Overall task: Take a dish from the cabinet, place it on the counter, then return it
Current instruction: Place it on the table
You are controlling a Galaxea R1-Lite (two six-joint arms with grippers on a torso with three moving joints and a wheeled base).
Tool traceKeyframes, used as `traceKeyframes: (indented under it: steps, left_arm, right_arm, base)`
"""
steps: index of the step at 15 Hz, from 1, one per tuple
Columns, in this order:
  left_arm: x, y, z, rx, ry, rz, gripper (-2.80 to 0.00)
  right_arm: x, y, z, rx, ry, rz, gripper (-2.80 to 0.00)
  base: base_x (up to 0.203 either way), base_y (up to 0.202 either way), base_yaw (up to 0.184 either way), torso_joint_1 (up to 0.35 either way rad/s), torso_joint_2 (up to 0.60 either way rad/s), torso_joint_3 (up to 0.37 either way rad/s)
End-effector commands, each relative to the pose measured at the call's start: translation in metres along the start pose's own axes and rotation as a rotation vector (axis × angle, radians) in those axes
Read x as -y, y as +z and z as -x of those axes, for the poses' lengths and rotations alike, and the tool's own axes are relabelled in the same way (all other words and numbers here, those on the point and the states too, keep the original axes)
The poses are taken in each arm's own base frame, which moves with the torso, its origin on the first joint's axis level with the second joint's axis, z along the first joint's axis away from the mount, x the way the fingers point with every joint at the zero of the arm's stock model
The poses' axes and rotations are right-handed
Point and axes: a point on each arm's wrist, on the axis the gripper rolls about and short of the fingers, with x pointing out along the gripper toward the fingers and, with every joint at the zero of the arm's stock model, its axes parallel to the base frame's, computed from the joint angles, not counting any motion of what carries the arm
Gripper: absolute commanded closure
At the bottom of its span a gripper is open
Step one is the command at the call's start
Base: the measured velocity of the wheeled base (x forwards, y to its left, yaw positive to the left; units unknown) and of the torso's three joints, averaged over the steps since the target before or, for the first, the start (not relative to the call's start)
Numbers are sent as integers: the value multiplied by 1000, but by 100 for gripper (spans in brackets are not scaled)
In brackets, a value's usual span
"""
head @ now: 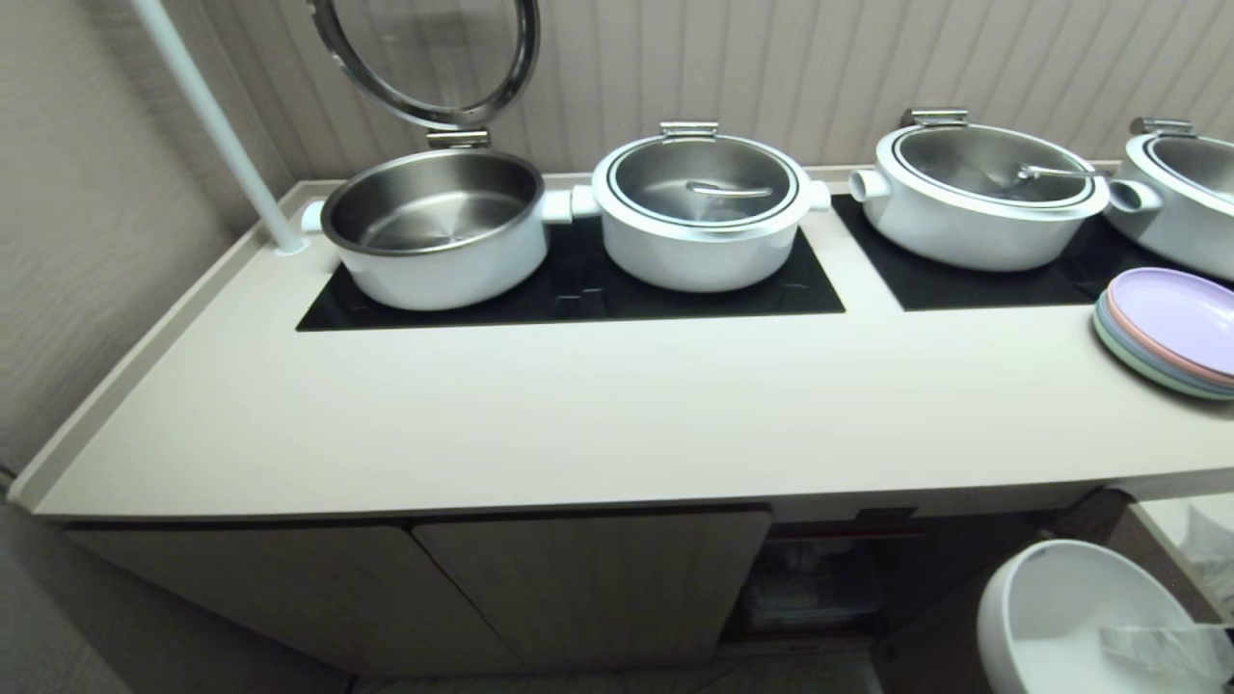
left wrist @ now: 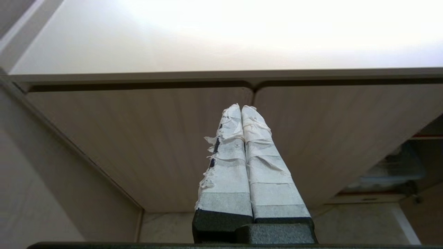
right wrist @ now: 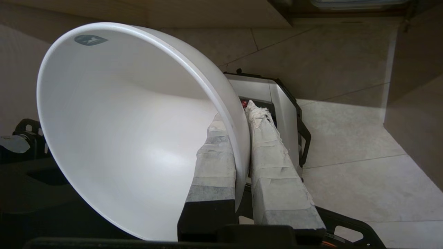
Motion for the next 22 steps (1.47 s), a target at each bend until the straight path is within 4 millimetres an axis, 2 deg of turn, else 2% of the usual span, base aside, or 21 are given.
traceKeyframes:
  steps: [1, 11, 22]
  left_arm:
    - [0, 0, 0, 1, 0, 0, 0]
    - [0, 0, 0, 1, 0, -1, 0]
    - [0, 0, 0, 1, 0, -1, 0]
  right_arm:
    - [0, 0, -1, -6, 1, -2, 0]
    - [0, 0, -1, -8, 1, -1, 0]
    - [0, 1, -2, -9, 1, -3, 0]
  base:
    - [0, 191, -4, 6, -6, 2]
    - [0, 190, -1, 2, 4, 3]
    - [0, 7, 0, 0, 0, 1]
